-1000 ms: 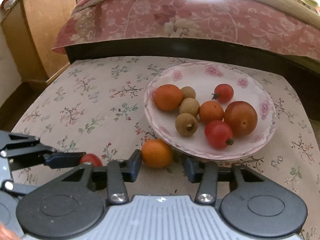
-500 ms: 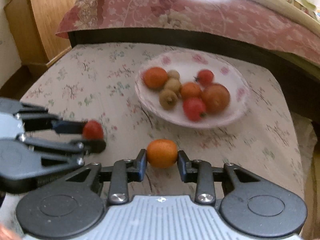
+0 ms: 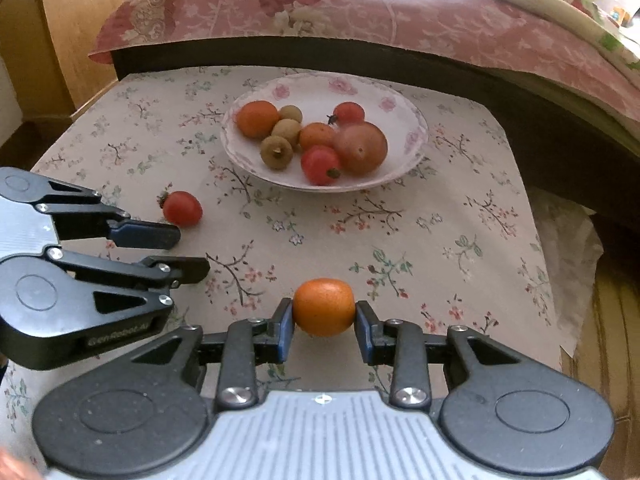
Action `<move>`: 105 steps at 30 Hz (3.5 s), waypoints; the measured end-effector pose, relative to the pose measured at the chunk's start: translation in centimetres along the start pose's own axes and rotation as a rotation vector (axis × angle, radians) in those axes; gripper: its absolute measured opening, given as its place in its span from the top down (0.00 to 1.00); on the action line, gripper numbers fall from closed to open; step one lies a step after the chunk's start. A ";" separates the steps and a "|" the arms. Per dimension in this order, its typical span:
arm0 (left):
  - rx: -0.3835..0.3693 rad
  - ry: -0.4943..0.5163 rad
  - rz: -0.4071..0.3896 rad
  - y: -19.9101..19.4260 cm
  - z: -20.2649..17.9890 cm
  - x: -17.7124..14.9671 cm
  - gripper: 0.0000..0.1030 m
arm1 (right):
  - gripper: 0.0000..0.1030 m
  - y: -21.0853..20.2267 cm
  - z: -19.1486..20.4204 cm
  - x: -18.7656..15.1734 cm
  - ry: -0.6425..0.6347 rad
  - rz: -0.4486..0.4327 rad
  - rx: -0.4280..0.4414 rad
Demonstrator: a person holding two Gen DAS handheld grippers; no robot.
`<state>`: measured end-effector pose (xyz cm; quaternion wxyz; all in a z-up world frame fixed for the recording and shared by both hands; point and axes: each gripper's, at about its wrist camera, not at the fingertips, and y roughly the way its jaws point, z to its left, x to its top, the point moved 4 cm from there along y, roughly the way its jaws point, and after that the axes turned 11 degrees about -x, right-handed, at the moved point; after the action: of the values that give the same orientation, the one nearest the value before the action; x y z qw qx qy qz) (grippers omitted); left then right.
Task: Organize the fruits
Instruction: 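Carry the red tomato and tangerine toward the white plate with both tools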
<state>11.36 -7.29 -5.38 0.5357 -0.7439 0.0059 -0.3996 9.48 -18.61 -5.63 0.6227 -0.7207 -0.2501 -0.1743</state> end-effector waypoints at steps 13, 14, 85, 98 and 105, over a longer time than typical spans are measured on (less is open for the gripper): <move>0.014 0.007 -0.008 0.1 -0.2 0.0 0.64 | 0.67 0.4 -0.4 -0.3 0.006 0.018 0.009; 0.017 0.004 -0.012 0.1 -0.2 -0.1 0.64 | 0.67 0.4 -0.3 -0.3 0.003 0.018 0.008; 0.074 -0.072 -0.037 0.1 2.4 0.7 0.67 | 0.67 -0.1 -0.8 1.5 0.041 -0.029 0.078; 0.064 -0.056 -0.035 0.0 2.0 0.7 0.70 | 0.67 0.0 -0.9 1.5 0.046 -0.026 0.079; 0.063 -0.059 -0.031 0.1 2.0 0.7 0.67 | 0.67 0.0 -1.0 1.5 0.052 -0.027 0.082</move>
<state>13.08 -6.11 -5.23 0.5527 -0.7380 -0.0338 -0.3856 10.74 -19.38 -4.63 0.6554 -0.6864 -0.2505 -0.1909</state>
